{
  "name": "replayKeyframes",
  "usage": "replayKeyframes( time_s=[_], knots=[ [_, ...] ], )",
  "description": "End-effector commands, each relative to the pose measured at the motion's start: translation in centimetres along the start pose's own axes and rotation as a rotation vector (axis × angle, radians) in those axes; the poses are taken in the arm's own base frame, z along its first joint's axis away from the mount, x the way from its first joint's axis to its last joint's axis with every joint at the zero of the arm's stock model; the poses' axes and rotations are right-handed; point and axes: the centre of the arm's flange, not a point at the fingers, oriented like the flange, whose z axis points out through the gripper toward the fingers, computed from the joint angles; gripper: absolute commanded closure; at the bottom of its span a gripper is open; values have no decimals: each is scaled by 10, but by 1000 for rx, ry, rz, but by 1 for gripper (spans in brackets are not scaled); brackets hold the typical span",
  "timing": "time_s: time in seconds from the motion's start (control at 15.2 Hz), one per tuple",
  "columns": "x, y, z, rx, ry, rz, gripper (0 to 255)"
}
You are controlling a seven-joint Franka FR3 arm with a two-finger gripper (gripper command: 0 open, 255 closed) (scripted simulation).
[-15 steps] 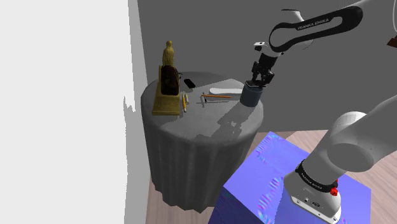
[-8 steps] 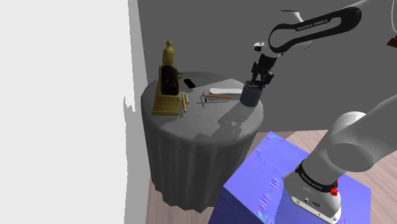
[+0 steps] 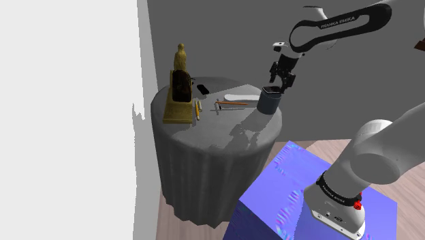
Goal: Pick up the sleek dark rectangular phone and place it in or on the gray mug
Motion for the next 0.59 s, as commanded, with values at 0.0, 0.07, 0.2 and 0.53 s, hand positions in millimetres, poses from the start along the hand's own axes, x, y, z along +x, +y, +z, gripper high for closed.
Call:
replayKeyframes(
  time_s=[0.0, 0.07, 0.2, 0.53],
  knots=[
    [1, -1, -23, 1, 0, 0, 0],
    [1, -1, -34, 1, 0, 0, 0],
    [1, -1, -34, 1, 0, 0, 0],
    [1, -1, -34, 1, 0, 0, 0]
  ],
)
